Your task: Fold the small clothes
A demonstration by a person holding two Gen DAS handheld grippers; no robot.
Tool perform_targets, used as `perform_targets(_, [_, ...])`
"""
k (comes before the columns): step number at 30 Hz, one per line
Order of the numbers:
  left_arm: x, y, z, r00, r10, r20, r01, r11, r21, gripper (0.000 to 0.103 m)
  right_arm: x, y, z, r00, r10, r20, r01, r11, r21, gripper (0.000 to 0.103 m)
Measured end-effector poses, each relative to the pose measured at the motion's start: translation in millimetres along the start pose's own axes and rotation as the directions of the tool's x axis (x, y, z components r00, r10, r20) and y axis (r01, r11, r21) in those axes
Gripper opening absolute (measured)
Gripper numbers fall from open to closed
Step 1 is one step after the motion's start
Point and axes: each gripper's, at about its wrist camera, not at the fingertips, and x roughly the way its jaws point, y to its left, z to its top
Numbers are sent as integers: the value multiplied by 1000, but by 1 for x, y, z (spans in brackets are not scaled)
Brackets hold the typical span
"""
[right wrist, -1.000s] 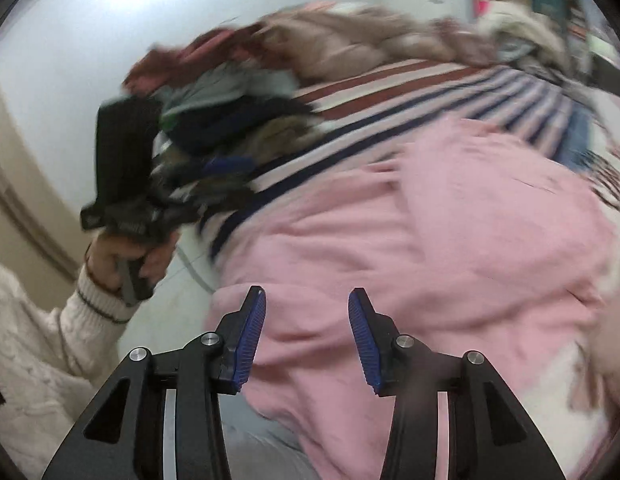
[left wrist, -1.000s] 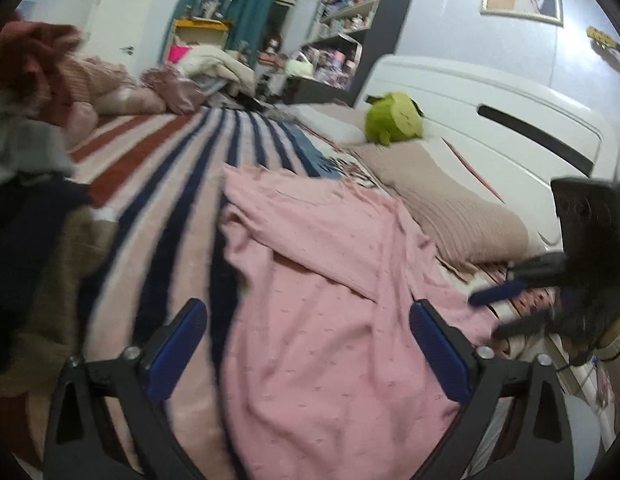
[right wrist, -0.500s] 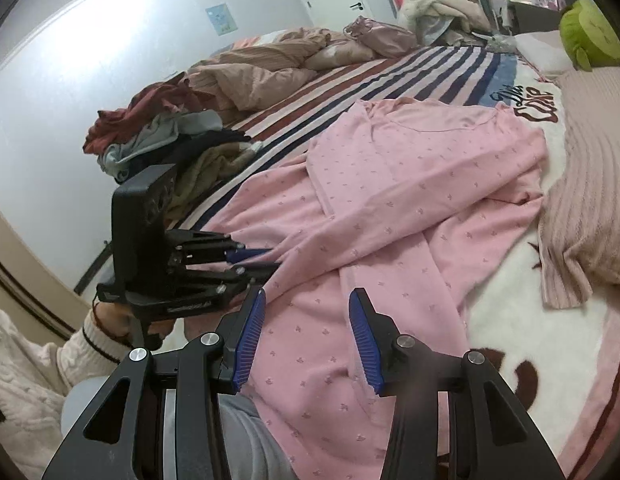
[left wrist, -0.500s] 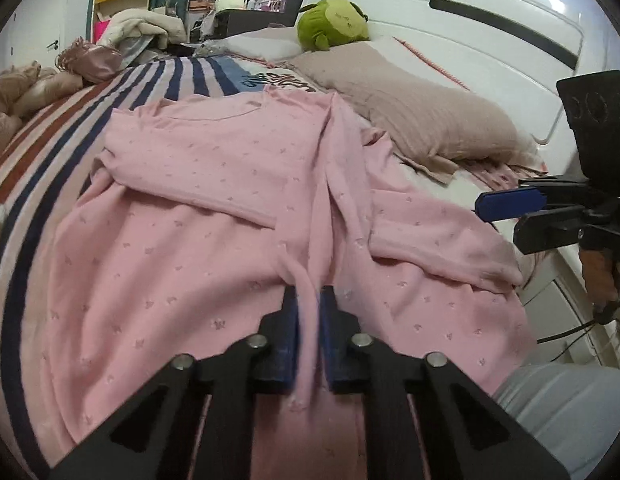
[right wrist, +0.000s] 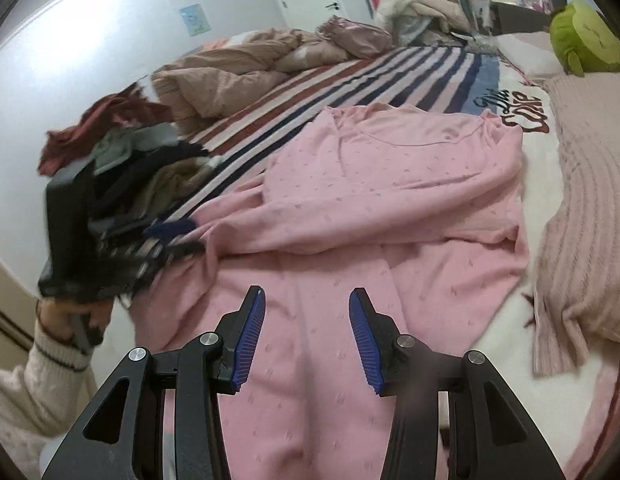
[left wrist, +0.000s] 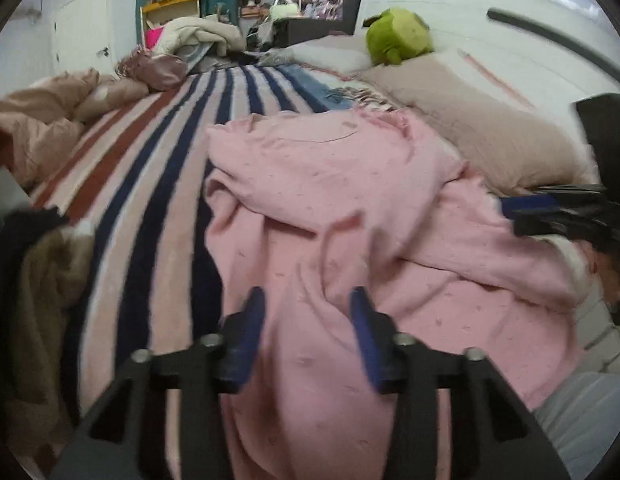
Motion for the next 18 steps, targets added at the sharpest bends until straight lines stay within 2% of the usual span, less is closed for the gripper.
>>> perform_targets(1, [-5,5,-3,998,-66,17,67,997,-30,48,3,-1,5,1000,-11,4,11,1000,3,41])
perform_targets(2, [-8,9,-5,995,-94,25,95,994,-45,51,7,-1,13,1000,-26,9,26,1000,-1,47])
perform_targets(4, [-8,12,-6,995,-91,28,92,994,-50,52,15,2,28,997,-72,19,73,997,-19,61])
perform_targets(7, [-3,11,-12,995,-100,17,101,994,-50,53,34,12,48,992,-126,25,128,988,-92,62])
perform_targets(9, [0,7,-16,991,-137,5,137,990,-45,63,51,16,59,987,-157,20,159,979,-128,62])
perform_targets(12, [1,1,-23,985,-170,-12,170,985,-27,65,81,12,70,985,-172,-12,169,977,-132,62])
perform_targets(13, [0,0,-27,985,-168,-22,168,985,-25,65,88,9,70,984,-177,-28,171,976,-137,55])
perform_targets(14, [-2,2,-30,987,-158,-27,158,987,-26,65,96,6,69,980,-190,-59,180,973,-143,26])
perform_targets(15, [-4,4,-32,988,-149,-28,148,989,-27,65,101,3,65,975,-204,-92,190,971,-144,12])
perform_targets(16, [-8,6,-35,989,-144,-26,143,989,-30,65,101,-1,59,970,-212,-120,197,972,-130,6])
perform_targets(18, [-14,13,-37,990,-138,-13,137,990,-41,65,91,-5,46,970,-206,-126,193,975,-111,6])
